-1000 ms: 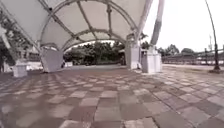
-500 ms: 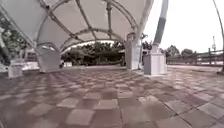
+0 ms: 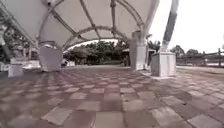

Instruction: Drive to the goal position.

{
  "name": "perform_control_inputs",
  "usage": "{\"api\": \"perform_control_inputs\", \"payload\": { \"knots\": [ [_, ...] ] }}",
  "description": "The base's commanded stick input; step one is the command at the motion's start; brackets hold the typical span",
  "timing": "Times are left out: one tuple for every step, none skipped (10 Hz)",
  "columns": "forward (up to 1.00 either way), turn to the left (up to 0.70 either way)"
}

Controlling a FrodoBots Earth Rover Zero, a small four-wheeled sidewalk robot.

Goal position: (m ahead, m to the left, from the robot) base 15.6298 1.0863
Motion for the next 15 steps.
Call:
{"api": "perform_control_inputs", "payload": {
  "knots": [
    [1.0,0.0],
    [1.0,0.0],
    [1.0,0.0],
    [1.0,0.0],
    [1.0,0.0],
    [1.0,0.0],
    [1.0,0.0],
    [1.0,0.0],
    [1.0,0.0],
    [1.0,0.0],
    [1.0,0.0],
    [1.0,0.0],
    [1.0,0.0],
    [1.0,0.0],
    [1.0,0.0]
  ]
}}
